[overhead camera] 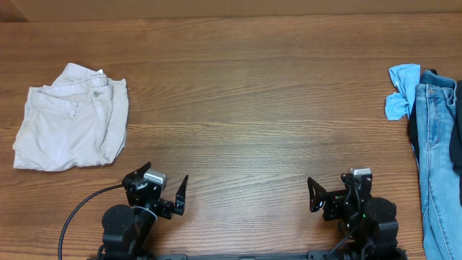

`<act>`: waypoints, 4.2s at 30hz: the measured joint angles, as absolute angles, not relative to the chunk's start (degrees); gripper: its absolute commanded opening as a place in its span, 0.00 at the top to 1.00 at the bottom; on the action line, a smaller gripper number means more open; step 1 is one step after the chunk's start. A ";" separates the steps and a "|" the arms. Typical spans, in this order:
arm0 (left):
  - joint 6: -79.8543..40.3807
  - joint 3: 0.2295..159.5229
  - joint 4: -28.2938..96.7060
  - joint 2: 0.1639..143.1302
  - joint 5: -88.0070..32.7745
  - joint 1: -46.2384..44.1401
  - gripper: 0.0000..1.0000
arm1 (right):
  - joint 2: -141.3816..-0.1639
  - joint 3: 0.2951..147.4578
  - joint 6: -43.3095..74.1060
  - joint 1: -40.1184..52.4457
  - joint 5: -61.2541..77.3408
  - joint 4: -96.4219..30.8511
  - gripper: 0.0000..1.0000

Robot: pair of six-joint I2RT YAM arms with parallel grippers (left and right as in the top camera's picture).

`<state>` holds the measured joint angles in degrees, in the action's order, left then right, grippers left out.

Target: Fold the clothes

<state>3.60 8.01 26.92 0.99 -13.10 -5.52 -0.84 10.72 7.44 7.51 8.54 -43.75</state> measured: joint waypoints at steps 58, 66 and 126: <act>-7.11 49.52 46.24 40.10 -20.86 -5.52 0.00 | -40.25 47.99 20.71 7.49 20.99 -48.36 0.00; -6.96 72.84 63.59 74.17 -22.37 -5.52 0.00 | -72.07 58.39 19.86 6.48 29.08 -57.47 0.00; -5.26 83.81 74.41 81.56 -26.13 -1.30 0.00 | -92.79 80.42 27.99 -11.57 24.23 -49.50 0.96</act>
